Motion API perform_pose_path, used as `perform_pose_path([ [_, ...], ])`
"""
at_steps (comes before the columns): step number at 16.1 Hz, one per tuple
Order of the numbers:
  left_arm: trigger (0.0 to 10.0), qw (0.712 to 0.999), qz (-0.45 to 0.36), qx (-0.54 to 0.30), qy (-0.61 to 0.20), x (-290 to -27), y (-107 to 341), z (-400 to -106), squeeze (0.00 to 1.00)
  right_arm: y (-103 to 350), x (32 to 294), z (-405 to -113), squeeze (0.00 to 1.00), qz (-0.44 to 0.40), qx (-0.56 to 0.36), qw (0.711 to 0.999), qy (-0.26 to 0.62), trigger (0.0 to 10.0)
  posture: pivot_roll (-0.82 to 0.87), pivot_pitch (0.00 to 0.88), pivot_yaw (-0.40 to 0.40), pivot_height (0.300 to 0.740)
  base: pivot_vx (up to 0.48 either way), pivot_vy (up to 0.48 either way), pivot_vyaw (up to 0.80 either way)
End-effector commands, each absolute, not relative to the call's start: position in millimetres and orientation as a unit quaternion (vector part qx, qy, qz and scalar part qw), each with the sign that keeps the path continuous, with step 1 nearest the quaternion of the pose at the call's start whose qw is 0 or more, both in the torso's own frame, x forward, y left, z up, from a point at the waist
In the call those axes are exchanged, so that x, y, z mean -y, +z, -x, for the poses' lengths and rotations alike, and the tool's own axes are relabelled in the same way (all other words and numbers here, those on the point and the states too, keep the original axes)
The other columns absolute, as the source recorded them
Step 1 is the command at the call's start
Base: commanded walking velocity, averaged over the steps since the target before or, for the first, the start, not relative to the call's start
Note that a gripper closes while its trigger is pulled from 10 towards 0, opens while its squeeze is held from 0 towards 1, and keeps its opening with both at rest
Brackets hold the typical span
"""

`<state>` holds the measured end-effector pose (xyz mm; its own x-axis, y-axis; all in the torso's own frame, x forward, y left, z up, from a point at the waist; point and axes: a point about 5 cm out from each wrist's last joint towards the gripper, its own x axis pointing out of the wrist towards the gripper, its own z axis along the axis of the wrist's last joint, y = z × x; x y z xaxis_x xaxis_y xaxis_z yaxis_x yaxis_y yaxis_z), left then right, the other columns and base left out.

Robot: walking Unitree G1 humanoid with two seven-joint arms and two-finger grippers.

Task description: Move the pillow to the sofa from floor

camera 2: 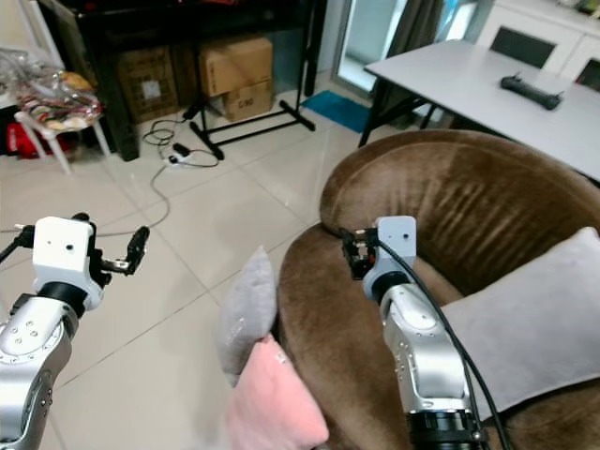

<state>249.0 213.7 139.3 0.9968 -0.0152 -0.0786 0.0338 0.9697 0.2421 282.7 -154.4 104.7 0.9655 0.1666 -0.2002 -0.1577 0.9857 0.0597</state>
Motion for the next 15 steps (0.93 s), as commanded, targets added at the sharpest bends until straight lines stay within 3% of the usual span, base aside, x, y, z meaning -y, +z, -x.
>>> perform_pose_path([
  [1,10.0,0.991,-0.128,-0.040,-0.014,-214,139,-250,0.00,103,154,-282,0.00,-0.020,-0.105,0.991,0.077,10.0,0.09,0.000,-0.064,0.740,0.000,0.000,0.00],
  [10,10.0,0.988,-0.150,-0.046,-0.001,-219,134,-244,0.00,102,152,-280,0.00,-0.011,-0.101,0.992,0.071,10.0,0.11,0.000,-0.088,0.740,0.000,0.000,0.00],
  [15,10.0,0.989,-0.143,-0.006,0.021,-223,135,-237,0.00,95,154,-271,0.00,-0.052,-0.087,0.994,0.037,10.0,0.11,0.000,-0.088,0.700,0.000,0.000,0.00],
])
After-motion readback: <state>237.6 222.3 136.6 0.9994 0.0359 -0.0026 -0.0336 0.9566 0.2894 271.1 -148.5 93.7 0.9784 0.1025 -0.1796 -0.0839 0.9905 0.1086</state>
